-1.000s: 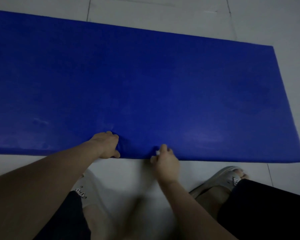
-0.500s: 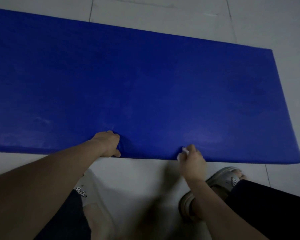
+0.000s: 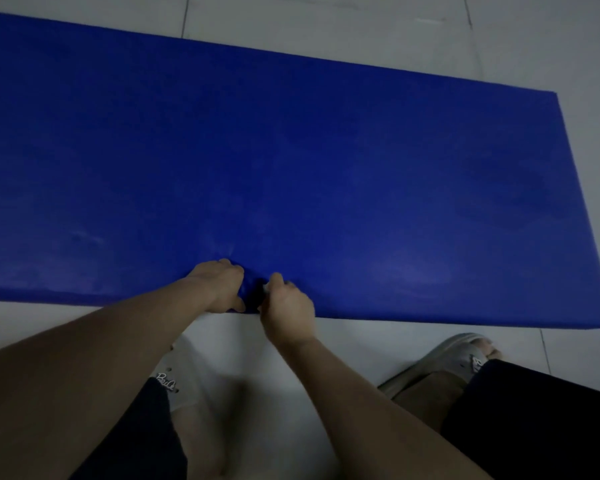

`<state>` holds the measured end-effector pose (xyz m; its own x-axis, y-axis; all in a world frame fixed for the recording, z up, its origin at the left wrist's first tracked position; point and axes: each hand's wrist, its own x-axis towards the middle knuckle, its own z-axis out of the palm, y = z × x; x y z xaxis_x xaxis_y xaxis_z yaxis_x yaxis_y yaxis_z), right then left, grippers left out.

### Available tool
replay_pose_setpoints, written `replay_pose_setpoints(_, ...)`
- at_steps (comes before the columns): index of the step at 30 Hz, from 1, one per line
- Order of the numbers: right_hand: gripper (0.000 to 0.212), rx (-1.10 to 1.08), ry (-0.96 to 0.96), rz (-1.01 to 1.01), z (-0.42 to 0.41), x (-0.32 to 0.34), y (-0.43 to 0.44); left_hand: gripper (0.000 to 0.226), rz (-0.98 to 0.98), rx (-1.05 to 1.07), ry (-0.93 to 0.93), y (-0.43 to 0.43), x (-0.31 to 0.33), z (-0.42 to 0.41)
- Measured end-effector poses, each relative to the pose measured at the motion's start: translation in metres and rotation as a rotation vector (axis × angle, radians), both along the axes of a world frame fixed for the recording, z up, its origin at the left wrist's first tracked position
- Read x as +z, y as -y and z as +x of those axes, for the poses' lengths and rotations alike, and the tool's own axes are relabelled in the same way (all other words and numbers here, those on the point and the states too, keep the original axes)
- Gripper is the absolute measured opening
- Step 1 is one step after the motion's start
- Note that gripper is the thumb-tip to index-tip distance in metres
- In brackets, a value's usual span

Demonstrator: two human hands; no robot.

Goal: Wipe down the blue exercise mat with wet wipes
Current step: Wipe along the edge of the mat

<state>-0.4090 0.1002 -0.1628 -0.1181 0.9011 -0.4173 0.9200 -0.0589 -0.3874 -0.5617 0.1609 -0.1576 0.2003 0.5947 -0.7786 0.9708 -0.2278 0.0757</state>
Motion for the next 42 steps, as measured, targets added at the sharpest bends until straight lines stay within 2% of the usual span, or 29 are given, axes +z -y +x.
replay_pose_setpoints(3,0.03,-0.033,0.066,-0.003,0.044,0.009,-0.006,0.046,-0.003,-0.003,0.001,0.0,0.0,0.0)
replay_pose_setpoints(8,0.02,-0.425,0.097,-0.016,0.155,0.014,0.01,0.045,-0.001,-0.009,0.014,0.003,-0.002,0.0)
replay_pose_setpoints(12,0.02,-0.575,0.122,0.017,0.165,0.009,0.012,0.048,0.002,-0.017,0.016,0.002,-0.002,-0.001)
replay_pose_setpoints(14,0.02,-0.494,0.063,0.018,0.137,0.004,0.009,0.049,0.006,-0.017,0.016,0.001,-0.003,-0.002)
replay_pose_setpoints(19,0.015,-0.105,-0.056,-0.007,0.026,-0.015,0.015,0.054,0.026,-0.001,0.001,0.005,-0.003,-0.003)
replay_pose_setpoints(21,0.011,0.068,-0.055,-0.008,0.002,-0.013,0.016,0.052,0.036,-0.005,0.0,0.004,-0.004,-0.002)
replay_pose_setpoints(23,0.015,0.13,-0.017,0.002,0.003,-0.008,0.011,0.052,0.042,-0.009,-0.003,0.003,-0.003,-0.003)
replay_pose_setpoints(28,0.027,-0.072,0.11,-0.04,0.087,0.002,0.005,0.051,0.032,-0.014,0.007,0.006,-0.003,-0.002)
replay_pose_setpoints(33,0.02,-0.402,0.198,-0.083,0.173,0.012,0.019,0.041,-0.004,0.001,-0.023,-0.001,0.018,0.008)
replay_pose_setpoints(35,0.015,-0.473,0.194,-0.127,0.191,0.016,0.022,0.038,0.013,-0.107,-0.07,-0.006,0.03,0.023)
replay_pose_setpoints(38,0.014,-0.581,0.097,-0.129,0.196,0.016,0.022,0.039,0.061,-0.312,0.014,0.001,0.034,0.06)
replay_pose_setpoints(42,0.021,-0.661,-0.017,-0.092,0.184,0.012,0.02,0.028,0.249,-0.556,0.023,0.018,0.021,0.09)
